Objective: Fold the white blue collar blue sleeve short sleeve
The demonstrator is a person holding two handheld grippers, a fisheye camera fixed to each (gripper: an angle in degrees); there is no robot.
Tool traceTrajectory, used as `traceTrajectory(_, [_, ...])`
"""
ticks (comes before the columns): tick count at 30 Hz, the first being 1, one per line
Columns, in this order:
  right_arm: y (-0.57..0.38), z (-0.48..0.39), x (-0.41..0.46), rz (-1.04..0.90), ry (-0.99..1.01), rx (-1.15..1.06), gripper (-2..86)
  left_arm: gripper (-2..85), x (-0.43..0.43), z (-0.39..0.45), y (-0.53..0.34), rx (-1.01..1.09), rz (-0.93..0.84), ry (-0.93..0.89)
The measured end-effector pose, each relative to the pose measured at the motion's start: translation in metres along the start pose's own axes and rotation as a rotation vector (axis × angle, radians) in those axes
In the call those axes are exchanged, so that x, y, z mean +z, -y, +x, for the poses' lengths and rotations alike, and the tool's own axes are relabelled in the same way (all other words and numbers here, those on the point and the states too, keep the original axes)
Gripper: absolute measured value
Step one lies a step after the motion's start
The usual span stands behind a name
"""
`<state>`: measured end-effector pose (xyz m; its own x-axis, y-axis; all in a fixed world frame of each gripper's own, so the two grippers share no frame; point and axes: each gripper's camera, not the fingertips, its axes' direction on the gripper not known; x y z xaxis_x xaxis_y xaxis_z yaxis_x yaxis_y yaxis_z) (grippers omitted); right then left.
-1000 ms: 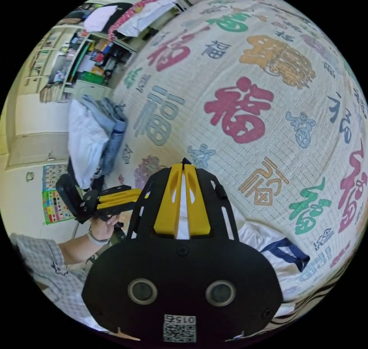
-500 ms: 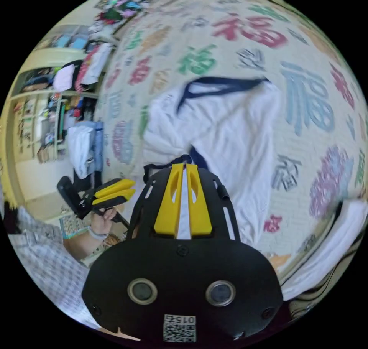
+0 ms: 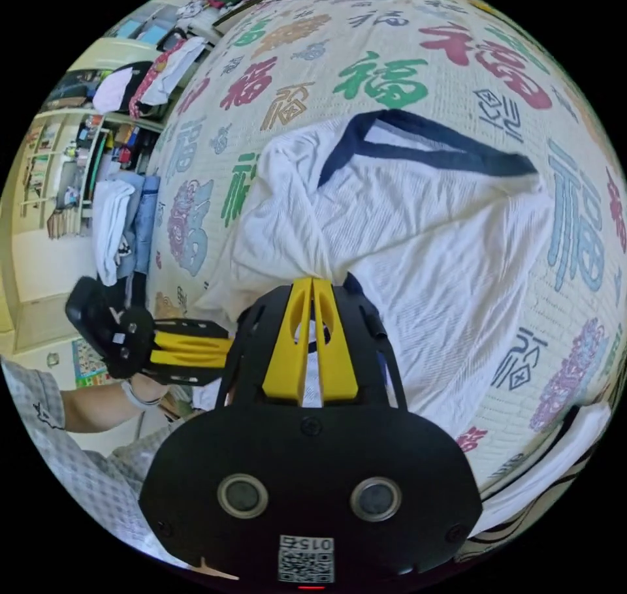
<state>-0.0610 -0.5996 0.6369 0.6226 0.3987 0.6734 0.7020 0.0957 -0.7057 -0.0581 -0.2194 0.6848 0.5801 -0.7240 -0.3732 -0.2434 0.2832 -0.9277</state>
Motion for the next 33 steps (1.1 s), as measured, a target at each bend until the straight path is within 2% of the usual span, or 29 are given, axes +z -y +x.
traceTrajectory(2, [-0.003, 0.012, -0.013, 0.01, 0.04, 0.057, -0.8, 4.7, 0.002, 0.003, -0.002, 0.016, -0.034, -0.01])
traceTrajectory(4, [-0.008, 0.028, -0.043, 0.088, 0.06, 0.082, -0.4, 5.3, -0.012, 0.002, -0.001, 0.009, 0.041, -0.009])
traceTrajectory(6, [-0.007, 0.039, -0.066, 0.142, 0.048, 0.085, 0.1, 5.8, -0.037, -0.012, 0.011, -0.048, 0.154, 0.067])
traceTrajectory(10, [0.013, 0.051, -0.103, 0.185, 0.039, 0.011, 1.6, 8.0, -0.06, -0.047, 0.045, -0.144, 0.256, 0.162])
traceTrajectory(14, [0.054, 0.039, -0.098, 0.061, 0.132, -0.068, 4.5, 9.1, -0.053, -0.061, 0.08, -0.149, 0.207, 0.114])
traceTrajectory(17, [0.085, 0.035, -0.081, -0.011, 0.147, -0.048, 5.3, 9.2, -0.041, -0.041, 0.079, -0.081, 0.144, 0.132])
traceTrajectory(19, [0.101, 0.036, -0.073, -0.059, 0.234, -0.021, 4.8, 9.2, -0.032, -0.03, 0.071, -0.065, 0.097, 0.15])
traceTrajectory(24, [0.117, 0.031, -0.089, -0.013, 0.24, -0.025, -0.1, 8.1, 0.002, -0.023, 0.045, -0.079, -0.044, 0.112])
traceTrajectory(29, [0.14, 0.038, -0.115, 0.065, 0.213, 0.029, -0.3, 7.7, 0.003, -0.027, 0.039, -0.098, -0.007, 0.094])
traceTrajectory(33, [0.146, 0.035, -0.118, -0.03, 0.11, 0.003, 1.8, 8.4, -0.009, -0.038, 0.04, -0.139, 0.028, 0.019])
